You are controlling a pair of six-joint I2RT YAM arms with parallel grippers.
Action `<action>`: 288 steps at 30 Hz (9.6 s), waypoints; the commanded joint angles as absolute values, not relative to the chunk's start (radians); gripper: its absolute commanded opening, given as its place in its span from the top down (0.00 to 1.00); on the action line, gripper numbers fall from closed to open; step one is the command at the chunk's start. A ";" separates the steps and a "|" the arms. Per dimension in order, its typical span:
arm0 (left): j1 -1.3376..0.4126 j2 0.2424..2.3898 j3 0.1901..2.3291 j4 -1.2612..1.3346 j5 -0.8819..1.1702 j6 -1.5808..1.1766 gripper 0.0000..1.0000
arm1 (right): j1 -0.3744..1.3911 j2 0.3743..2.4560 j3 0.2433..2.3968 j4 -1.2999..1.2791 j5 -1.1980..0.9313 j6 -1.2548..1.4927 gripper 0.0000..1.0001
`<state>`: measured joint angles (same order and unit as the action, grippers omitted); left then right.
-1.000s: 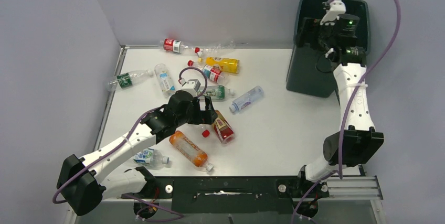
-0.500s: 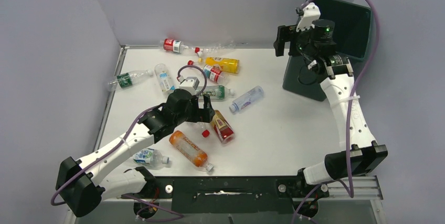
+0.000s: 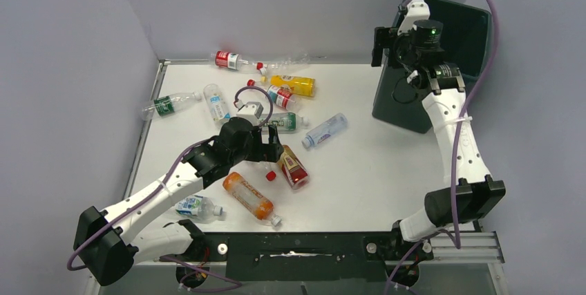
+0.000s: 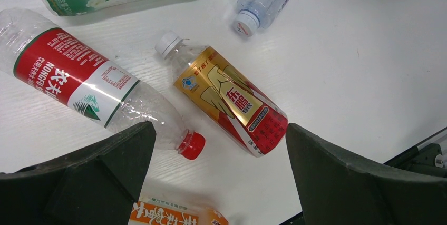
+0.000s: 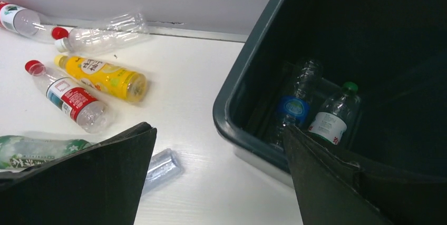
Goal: Put the plastic bottles in the bin
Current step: Adjust the trash bin at the center of the board, then pick up the plastic bottle at the center of the board.
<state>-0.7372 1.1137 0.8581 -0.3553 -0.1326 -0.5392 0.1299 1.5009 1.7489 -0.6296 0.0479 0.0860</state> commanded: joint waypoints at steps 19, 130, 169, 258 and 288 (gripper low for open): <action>-0.738 1.004 0.831 -0.328 -0.127 -0.573 0.02 | 0.155 1.812 2.081 -0.641 0.225 0.114 0.27; -0.741 1.112 0.711 -0.267 -0.035 -0.746 0.02 | 0.108 1.661 1.929 -0.712 0.212 -0.059 0.80; -0.741 1.068 0.774 -0.217 -0.070 -0.625 0.02 | 0.163 1.541 2.069 -0.684 0.358 0.068 0.02; -0.790 2.032 1.469 -0.064 0.080 0.016 0.24 | 0.330 0.718 0.780 -0.491 -0.102 0.611 0.01; -0.788 2.009 1.483 -0.141 0.102 -0.007 0.62 | 0.325 0.711 0.743 -0.488 -0.098 0.607 0.01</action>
